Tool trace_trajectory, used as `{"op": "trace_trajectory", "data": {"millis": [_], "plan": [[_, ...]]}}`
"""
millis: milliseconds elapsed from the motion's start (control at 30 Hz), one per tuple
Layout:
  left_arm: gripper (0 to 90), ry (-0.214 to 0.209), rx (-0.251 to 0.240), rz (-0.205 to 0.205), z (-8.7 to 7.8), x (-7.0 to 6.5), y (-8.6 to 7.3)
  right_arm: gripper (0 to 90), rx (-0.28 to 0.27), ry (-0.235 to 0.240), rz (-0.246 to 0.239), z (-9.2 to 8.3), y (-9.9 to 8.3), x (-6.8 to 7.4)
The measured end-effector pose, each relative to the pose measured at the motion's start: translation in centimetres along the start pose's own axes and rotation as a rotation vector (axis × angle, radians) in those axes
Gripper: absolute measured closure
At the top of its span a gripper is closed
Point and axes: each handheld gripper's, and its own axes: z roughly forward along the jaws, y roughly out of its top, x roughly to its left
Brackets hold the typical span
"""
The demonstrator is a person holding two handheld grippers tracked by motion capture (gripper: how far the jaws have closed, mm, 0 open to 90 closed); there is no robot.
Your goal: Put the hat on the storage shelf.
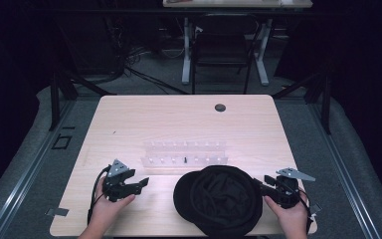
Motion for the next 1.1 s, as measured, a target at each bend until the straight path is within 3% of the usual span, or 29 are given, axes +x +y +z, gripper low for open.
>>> {"op": "trace_trajectory", "data": {"millis": [133,300,433,567,733,867,1100], "plan": [[34.4,-0.028,-0.007,-0.015,-0.1,-0.2,0.1,52.6,0.022,-0.013,-0.013,-0.1,0.1,0.2],[36.6,-0.023,0.007,-0.001,-0.2,-0.6,0.2,53.5,0.027,-0.014,0.023,-0.6,0.3,0.1],[43.6,-0.048,0.037,-0.001,-0.1,-0.6,0.1,54.0,0.041,-0.016,0.061,-1.1,0.7,0.0],[46.0,-0.032,0.061,0.023,0.1,-0.8,0.0,55.6,0.060,-0.004,0.080,-1.4,1.4,0.3],[47.8,-0.035,0.064,0.025,0.0,-0.9,0.0,57.3,0.095,0.004,0.036,-1.8,2.3,1.3],[48.3,-0.040,0.065,0.012,0.0,-0.8,-0.1,58.0,0.148,0.033,0.056,-2.5,3.1,1.7],[48.4,-0.042,0.056,0.008,-0.1,-0.8,-0.1,49.9,0.186,0.021,0.042,-3.6,4.0,2.0]]}}
